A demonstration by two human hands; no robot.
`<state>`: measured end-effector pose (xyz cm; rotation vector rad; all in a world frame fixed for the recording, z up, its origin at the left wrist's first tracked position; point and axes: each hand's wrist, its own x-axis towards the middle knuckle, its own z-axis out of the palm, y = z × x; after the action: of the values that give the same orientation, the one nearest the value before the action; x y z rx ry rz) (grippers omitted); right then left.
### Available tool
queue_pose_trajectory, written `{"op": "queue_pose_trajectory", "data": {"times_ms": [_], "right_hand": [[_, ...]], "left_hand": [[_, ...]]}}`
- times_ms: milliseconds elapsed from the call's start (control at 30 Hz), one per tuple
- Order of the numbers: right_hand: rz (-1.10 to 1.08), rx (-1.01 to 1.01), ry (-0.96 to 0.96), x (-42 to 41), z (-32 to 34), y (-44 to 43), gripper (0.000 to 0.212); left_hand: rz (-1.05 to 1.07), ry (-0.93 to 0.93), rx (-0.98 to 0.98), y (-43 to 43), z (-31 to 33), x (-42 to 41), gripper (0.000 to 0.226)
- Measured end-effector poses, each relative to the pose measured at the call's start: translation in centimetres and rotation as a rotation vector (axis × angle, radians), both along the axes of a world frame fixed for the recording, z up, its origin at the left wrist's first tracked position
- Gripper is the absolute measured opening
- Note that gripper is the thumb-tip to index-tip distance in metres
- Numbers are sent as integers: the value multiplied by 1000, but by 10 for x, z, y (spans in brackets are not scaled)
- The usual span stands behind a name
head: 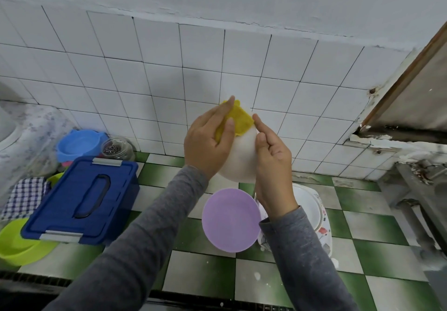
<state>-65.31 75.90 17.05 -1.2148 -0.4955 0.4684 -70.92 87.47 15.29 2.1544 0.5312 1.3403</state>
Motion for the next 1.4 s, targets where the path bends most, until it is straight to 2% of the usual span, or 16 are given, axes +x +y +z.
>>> {"op": "queue_pose_trajectory", "data": {"times_ms": [67, 167, 233, 367, 500, 567, 633, 767, 867, 933, 1033, 1100, 1200, 1300, 1400], "right_hand": [[1, 7, -18, 3, -2, -3, 32], [-7, -13, -43, 10, -5, -3, 31], [11, -18, -60, 13, -6, -2, 30], [50, -11, -99, 19, -3, -5, 29], [70, 7, -112, 26, -3, -8, 27], [75, 11, -120, 30, -3, -9, 29], [84, 50, -76, 33, 0, -12, 28], [98, 143, 125, 38, 4, -16, 26], [53, 230, 290, 44, 5, -15, 26], [42, 305, 383, 45, 6, -15, 26], [45, 440, 602, 40, 8, -10, 25], [29, 515, 755, 35, 8, -4, 27], [-20, 580, 894, 28, 12, 5, 40], [-84, 539, 862, 18, 18, 12, 50], [-121, 457, 754, 10, 20, 18, 38]], "left_hand": [[-41, -26, 59, 4, -1, -1, 40], [-76, -7, 341, 6, -7, -1, 37], [-114, 25, 453, 14, -7, -3, 37], [-167, 9, 398, 24, -4, -6, 37], [-203, 35, 432, 24, -4, -8, 37], [-250, 25, 296, 24, -5, -10, 37], [-298, -23, 73, 27, -6, -11, 36], [-318, -59, -250, 32, -10, -10, 35], [-364, -162, -531, 28, -10, -6, 34], [-364, -241, -635, 25, -11, -2, 37], [-317, -395, -685, 16, -15, 6, 41], [-245, -484, -634, 6, -20, 12, 41], [-112, -510, -396, -1, -31, 22, 44], [-15, -412, -147, 4, -39, 27, 46], [60, -320, 43, 7, -43, 29, 48]]}}
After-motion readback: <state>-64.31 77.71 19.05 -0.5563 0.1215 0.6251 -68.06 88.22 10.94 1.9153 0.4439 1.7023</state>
